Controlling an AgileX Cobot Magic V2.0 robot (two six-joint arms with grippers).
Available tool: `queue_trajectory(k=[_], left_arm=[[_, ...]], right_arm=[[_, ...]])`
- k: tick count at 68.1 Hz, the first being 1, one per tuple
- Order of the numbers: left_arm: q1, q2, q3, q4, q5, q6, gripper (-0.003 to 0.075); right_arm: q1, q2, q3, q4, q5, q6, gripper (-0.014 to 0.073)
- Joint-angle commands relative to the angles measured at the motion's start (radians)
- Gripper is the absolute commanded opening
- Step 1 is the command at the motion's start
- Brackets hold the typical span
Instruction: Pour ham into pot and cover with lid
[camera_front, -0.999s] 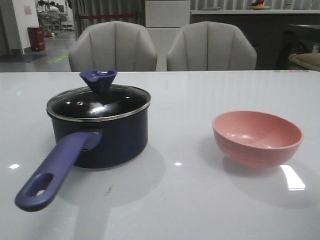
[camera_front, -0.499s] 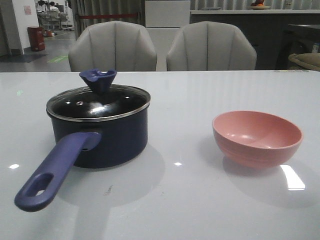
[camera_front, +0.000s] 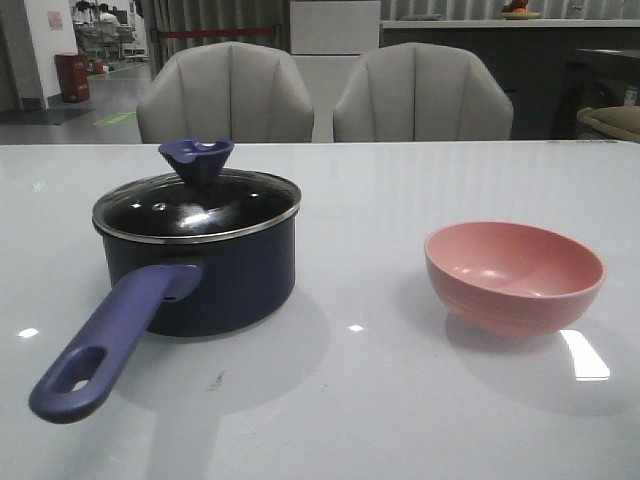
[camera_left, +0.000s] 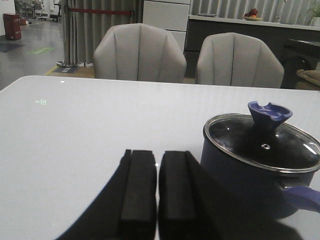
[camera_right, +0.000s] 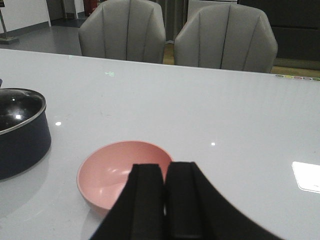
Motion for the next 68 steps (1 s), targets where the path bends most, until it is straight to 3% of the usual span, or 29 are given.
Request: queue_trajectory(k=[1,6,17,21,33,68], left_arm=[[0.001,-0.019,0.021,-0.009,-0.079,-0.012,0.0134],[0.001,-0.019,0.021,-0.009,-0.079,-0.012,0.0134],[0.001,-0.019,0.021,-0.009,-0.079,-0.012,0.0134],[0.001,-0.019,0.021,-0.009,-0.079,-0.012,0.0134],[0.001,-0.019,0.021,-0.009,-0.079,-0.012,0.0134],[0.001,-0.019,0.021,-0.009,-0.079,-0.012,0.0134]], right_arm=[[-0.026,-0.045,-0.017,-0.032,-0.041,0.003,0.0150],[-0.057,-0.111,-0.004,-0.122,0.010,0.054,0.0150],[-0.080,-0.240,0.053,-0.377,0.035,0.308,0.0150],[-0.080,-0.279,0.079,-0.414,0.035,0.359,0.0150],[-0.081,-0.305,0.159,-0.421,0.000,0.377,0.0150],[-0.081,-0.305,0.158,-0.421,0.014,0.377,0.0150]])
